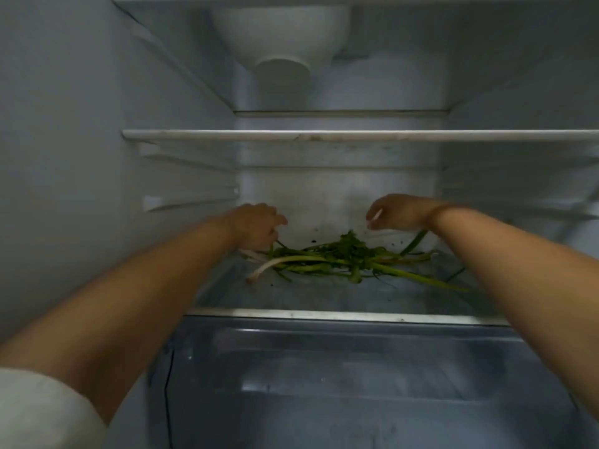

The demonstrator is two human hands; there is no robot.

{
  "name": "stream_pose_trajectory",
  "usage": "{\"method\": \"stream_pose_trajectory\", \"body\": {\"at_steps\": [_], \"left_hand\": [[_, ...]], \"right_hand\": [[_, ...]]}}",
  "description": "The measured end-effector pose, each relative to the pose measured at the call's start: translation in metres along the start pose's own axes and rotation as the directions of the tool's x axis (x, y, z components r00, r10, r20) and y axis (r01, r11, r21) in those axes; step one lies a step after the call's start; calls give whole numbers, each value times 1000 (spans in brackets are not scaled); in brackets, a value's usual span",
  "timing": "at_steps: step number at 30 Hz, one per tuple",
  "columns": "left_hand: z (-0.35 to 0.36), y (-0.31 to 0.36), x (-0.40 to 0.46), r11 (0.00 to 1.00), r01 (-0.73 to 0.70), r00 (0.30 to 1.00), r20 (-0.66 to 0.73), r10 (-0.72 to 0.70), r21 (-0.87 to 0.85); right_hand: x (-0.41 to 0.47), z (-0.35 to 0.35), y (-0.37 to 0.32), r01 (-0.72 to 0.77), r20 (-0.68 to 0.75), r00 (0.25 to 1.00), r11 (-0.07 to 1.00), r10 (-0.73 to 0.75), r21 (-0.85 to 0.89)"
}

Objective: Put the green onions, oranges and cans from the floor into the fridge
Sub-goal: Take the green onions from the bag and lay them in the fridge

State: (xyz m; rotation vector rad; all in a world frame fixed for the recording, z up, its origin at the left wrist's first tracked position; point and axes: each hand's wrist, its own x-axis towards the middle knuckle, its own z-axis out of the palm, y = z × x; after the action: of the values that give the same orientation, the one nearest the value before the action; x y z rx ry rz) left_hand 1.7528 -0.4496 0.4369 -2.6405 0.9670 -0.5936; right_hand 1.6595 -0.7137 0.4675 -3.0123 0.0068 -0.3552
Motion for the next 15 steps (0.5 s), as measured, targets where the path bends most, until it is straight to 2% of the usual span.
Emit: {"method": "stream_pose_trajectory", "body": {"at_steps": [3, 6, 10, 15], "left_hand": [[-27, 14, -11, 999, 37, 996, -80, -40, -34], [-50, 47, -30, 994, 82, 983, -158, -94, -78], [-59, 99, -67, 970, 105, 918, -354, -179, -217], [-56, 153, -117, 964, 143, 909, -355, -217, -222]], "right_hand": [[-19, -9, -4, 38, -165, 986, 990, -15, 139], [-43, 1, -18, 60, -291, 957, 981, -3, 185], [-89, 32, -27, 130, -450, 891, 986, -68, 109], [-154, 52, -34, 110, -523, 848, 994, -89, 9]]}}
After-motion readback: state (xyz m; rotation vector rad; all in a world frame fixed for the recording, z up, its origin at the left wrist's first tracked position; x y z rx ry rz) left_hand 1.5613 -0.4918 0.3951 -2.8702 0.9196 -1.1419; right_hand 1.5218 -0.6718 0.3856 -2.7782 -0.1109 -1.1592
